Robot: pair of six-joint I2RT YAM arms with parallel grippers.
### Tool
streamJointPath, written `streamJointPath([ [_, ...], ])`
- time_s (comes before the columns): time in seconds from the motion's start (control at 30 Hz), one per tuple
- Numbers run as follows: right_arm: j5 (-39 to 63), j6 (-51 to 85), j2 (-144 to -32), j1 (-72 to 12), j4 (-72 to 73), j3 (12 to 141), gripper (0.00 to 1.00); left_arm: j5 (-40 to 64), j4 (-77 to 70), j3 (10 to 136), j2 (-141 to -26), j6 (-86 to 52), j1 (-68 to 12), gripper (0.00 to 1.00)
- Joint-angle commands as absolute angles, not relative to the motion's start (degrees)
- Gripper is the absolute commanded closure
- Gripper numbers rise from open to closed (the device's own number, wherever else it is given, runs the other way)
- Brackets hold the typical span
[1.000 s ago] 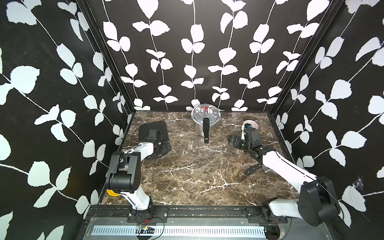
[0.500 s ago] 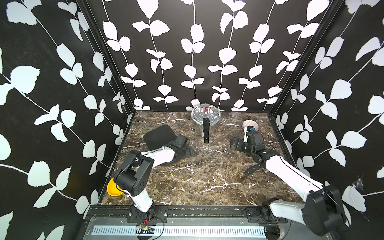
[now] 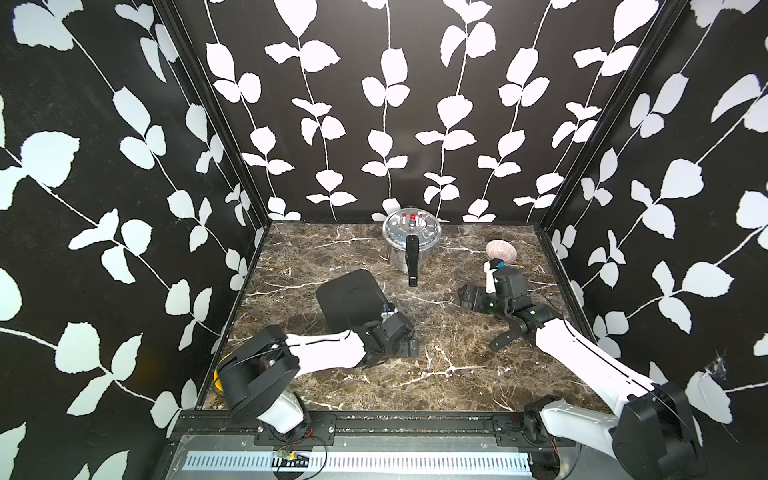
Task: Align the knife with the edge of the cutting board
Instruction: Move the work surface to the center of the board, then adjust the work surface at the center of the board.
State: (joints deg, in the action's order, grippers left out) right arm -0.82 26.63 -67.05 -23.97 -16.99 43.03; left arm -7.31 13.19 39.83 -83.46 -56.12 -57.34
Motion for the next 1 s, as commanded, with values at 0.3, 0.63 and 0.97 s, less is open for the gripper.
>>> streamJointPath([
  [0.3,-2.59,29.79,-82.63,-45.23,-10.18,48.77,0.01,-10.29,31.30,37.79,-65.02,-41.31,-29.06,0.01],
  [0.63,-2.30,26.20,-104.77,-54.41,-10.10,66.16,0.01,-1.90,20.17,44.91,-82.16,-31.80,-10.00,0.01],
  [0.97,-0.21,24.33,-109.91,-54.61,-8.49,67.80,0.01,6.03,13.26,52.35,-97.68,-31.30,-7.60,0.02],
])
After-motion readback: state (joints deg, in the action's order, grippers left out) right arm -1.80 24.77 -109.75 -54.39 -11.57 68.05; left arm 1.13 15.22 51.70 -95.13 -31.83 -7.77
